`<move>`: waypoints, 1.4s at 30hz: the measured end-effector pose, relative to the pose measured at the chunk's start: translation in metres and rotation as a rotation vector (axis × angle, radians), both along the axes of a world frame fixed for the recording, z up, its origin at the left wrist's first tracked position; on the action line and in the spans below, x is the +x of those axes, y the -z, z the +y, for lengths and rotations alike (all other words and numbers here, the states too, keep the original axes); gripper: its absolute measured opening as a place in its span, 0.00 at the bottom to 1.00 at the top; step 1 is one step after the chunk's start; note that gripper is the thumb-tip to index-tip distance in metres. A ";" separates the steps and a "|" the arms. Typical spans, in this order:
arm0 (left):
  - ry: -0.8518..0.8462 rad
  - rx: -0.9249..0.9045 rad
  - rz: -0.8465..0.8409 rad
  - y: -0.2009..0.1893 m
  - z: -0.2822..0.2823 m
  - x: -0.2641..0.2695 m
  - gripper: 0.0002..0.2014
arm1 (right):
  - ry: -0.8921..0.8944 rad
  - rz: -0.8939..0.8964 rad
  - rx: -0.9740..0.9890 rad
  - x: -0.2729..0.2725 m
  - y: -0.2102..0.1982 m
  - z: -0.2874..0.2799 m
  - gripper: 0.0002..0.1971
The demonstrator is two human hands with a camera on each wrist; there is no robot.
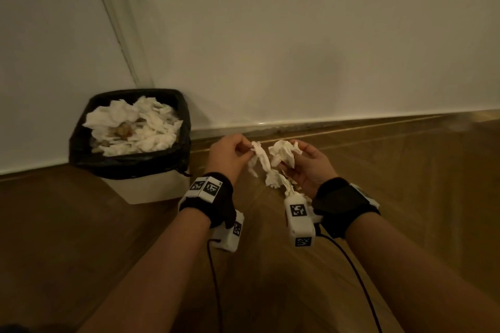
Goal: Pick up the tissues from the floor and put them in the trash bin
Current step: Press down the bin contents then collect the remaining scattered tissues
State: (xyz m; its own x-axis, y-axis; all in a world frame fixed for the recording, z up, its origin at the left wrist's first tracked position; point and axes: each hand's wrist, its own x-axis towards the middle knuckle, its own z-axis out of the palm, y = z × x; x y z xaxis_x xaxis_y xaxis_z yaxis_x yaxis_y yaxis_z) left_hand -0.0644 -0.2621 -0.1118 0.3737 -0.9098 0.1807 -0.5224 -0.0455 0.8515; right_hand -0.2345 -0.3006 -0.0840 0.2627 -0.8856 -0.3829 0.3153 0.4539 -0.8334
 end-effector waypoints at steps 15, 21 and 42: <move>-0.357 -0.114 -0.323 -0.127 0.042 0.179 0.04 | -0.157 0.087 -0.209 0.205 -0.071 -0.012 0.20; -0.346 0.127 -0.550 -0.128 0.041 0.226 0.09 | -0.276 0.811 -0.555 0.249 -0.064 -0.037 0.11; -0.113 0.517 -0.545 -0.097 0.037 0.236 0.20 | -0.975 1.413 -0.991 0.274 -0.072 -0.022 0.27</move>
